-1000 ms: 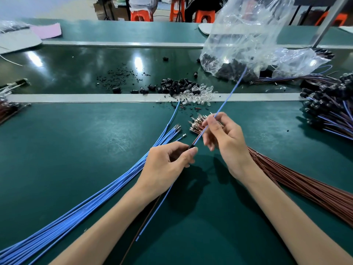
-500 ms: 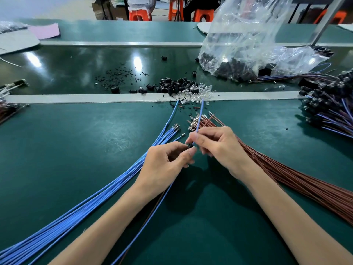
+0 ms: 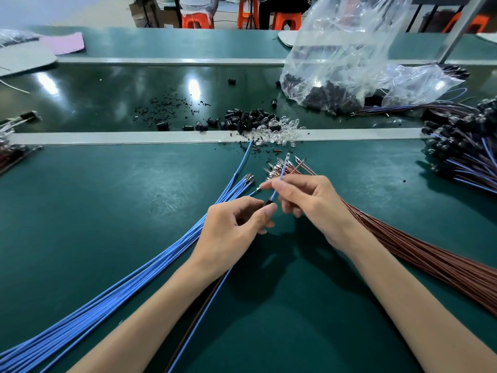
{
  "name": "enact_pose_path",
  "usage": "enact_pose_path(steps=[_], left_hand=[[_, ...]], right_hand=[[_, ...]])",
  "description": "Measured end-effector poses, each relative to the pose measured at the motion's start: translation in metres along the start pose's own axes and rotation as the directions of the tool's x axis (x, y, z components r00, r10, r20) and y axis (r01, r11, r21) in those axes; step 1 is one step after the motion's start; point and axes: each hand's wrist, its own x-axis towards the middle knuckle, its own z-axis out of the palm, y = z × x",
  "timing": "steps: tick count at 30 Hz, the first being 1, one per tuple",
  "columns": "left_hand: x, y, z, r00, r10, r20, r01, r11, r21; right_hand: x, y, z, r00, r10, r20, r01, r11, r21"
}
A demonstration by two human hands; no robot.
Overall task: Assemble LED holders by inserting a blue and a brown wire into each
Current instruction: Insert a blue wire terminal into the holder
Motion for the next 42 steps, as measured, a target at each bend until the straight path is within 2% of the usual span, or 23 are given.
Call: enact_pose_path(steps=[3,6,10,18,38,42], left_hand=[[0.0,0.0,0.001,1.0,-0.004,-0.007,0.004,1.0,-0.002],[0.0,0.0,0.001,1.0,-0.007,-0.012,0.007,1.0,-0.011],[-0.001,0.001,0.001,1.0,-0.001,-0.01,0.001,1.0,0.023],[-0.001,0.0,0.001,0.999,0.042,0.033,-0.047,0.989,0.142],[0.004,0.0,-0.006,0.999,-0.027,0.018,0.028,0.999,-0.029],[0.006,0.001,-0.008,0.992,-0.082,0.099,0.087,0.995,-0.047]], right_hand=[[0.003,-0.001,-0.004,0.986,-0.009,-0.168,0.028,0.994,0.109],[0.006,-0.001,-0.007,0.948,0.001,-0.319,0.026,0.996,0.08],[0.007,-0.002,-0.007,0.946,0.024,-0.323,0.029,0.987,0.159],[0.007,0.0,-0.008,0.929,-0.031,-0.369,0.082,0.989,0.122],[0.004,0.007,0.002,0.972,-0.131,-0.194,0.147,0.987,0.068],[0.001,0.009,0.008,0.986,-0.121,-0.117,0.124,0.992,0.011]])
